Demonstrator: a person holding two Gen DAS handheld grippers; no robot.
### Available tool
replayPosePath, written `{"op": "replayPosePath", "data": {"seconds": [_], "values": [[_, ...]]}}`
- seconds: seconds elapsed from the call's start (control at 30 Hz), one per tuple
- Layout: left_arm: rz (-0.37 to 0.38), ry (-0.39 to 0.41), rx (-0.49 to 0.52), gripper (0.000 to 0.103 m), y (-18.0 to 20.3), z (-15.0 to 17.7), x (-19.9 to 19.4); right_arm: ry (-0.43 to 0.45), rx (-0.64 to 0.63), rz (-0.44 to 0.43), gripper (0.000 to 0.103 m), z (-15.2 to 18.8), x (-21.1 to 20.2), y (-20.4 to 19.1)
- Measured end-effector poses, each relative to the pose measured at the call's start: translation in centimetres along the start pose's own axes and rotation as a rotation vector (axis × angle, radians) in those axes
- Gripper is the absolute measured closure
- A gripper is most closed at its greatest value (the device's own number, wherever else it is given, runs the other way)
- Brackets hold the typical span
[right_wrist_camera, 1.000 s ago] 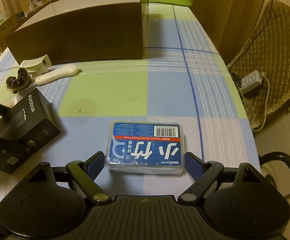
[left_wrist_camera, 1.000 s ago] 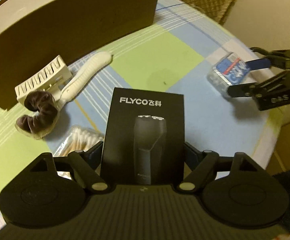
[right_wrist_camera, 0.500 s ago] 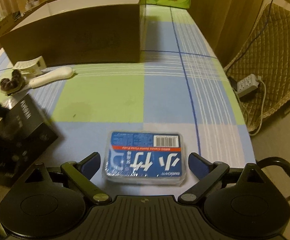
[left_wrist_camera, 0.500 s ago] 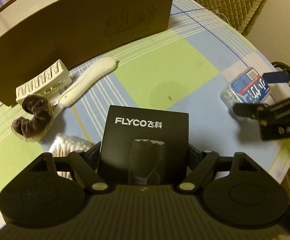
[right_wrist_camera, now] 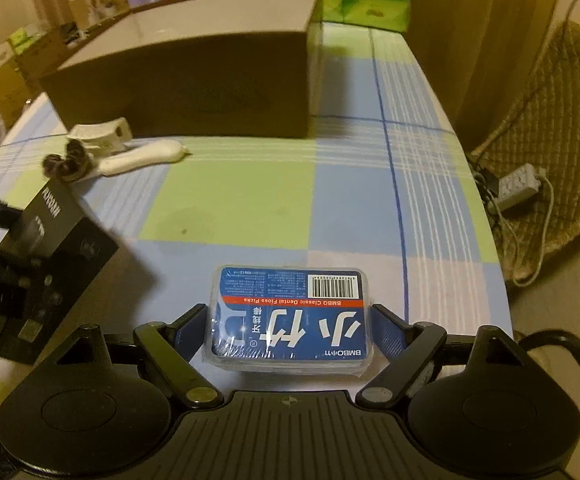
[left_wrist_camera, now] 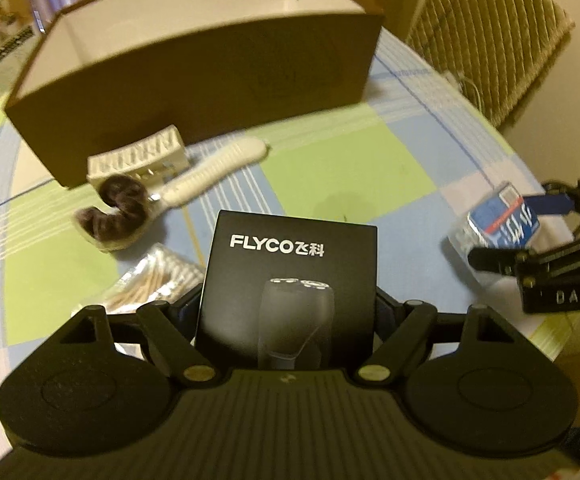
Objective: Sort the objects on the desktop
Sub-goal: 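Lift and carry the FLYCO box and blue box over the open box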
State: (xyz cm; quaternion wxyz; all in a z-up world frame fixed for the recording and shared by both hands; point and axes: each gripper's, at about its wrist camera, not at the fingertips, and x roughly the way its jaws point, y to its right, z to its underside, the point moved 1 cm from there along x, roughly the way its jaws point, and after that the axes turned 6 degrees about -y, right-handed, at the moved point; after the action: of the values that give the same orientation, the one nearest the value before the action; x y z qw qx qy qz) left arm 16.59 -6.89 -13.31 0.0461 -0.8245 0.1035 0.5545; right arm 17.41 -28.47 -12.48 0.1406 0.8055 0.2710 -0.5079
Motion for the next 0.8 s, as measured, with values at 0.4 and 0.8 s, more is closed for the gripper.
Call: {"op": "replayPosePath", "data": {"seconds": [0.4, 0.8], "values": [[0.011, 0.134, -0.104, 0.025, -1.2, -4.0, -5.2, 0.143, -0.127, -0.114, 0.02, -6.1, -3.6, -0.9], [-0.017, 0.223, -0.132, 0.025, -5.3, -13.9, -7.6, 0.258, -0.236, -0.156, 0.02, -16.5, -3.6, -1.2]]}}
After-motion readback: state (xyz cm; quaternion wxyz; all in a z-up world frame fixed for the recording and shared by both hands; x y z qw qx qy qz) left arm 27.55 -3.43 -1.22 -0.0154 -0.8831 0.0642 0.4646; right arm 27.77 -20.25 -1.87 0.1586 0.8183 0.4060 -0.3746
